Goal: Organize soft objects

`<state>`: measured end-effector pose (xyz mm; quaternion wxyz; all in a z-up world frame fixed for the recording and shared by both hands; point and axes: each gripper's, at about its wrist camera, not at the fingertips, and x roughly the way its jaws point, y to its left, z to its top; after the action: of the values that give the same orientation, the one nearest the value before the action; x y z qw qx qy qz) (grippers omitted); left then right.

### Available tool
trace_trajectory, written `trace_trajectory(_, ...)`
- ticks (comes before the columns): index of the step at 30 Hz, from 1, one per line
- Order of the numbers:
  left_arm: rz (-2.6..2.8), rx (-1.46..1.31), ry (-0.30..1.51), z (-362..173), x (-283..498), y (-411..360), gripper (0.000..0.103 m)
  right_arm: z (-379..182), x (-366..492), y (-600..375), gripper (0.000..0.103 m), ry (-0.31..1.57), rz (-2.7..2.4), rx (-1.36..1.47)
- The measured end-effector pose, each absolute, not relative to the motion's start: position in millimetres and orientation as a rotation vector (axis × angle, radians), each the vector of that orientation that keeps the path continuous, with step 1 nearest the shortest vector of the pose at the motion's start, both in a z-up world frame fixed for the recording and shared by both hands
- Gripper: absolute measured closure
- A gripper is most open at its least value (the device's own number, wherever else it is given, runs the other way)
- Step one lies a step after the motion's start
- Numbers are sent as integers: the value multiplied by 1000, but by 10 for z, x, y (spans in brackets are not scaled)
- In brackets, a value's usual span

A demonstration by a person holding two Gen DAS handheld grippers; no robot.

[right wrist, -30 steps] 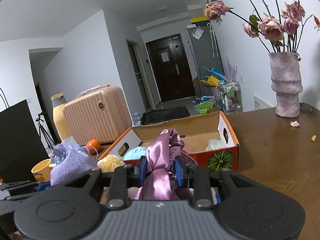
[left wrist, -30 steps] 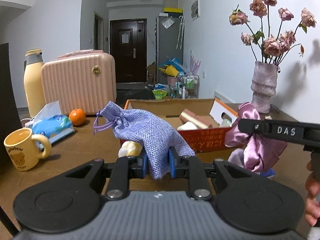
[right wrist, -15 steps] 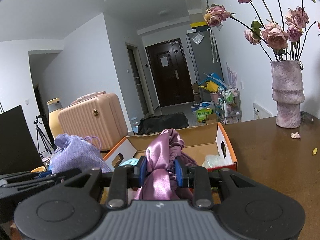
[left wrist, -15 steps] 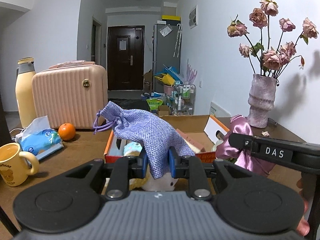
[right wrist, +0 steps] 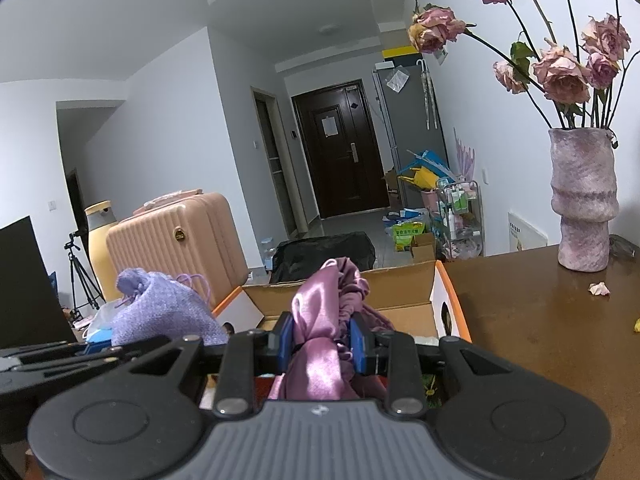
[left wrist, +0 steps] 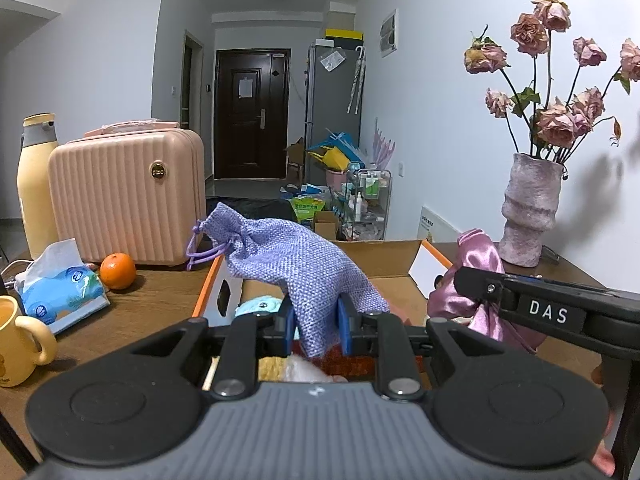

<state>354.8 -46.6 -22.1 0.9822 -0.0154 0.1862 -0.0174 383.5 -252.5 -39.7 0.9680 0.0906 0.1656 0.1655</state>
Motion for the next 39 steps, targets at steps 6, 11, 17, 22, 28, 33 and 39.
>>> trace_trajectory(6, -29, -33, 377, -220, 3691, -462, 82, -396, 3939, -2560, 75, 339, 327, 180)
trace_trajectory(11, -35, -36, 371, -205, 3795, -482, 82, -390, 4022, -2584, 75, 336, 317, 172)
trace_trajectory(17, -39, -34, 370, -215, 3930, -510, 82, -374, 4152, -2563, 75, 329, 316, 152)
trace_trajectory(22, -37, -34, 372, -214, 3993, -518, 82, -359, 4289, -2531, 75, 326, 318, 132)
trace_trajectory(28, -29, -33, 375, -241, 4190, -506, 82, -353, 4443, -2520, 75, 324, 312, 116)
trace_trajectory(33, -24, -32, 378, -259, 4308, -509, 82, -331, 4570, -2526, 75, 321, 304, 104)
trace_trajectory(39, -18, -29, 380, -279, 4439, -503, 82, -327, 4706, -2490, 75, 322, 303, 84)
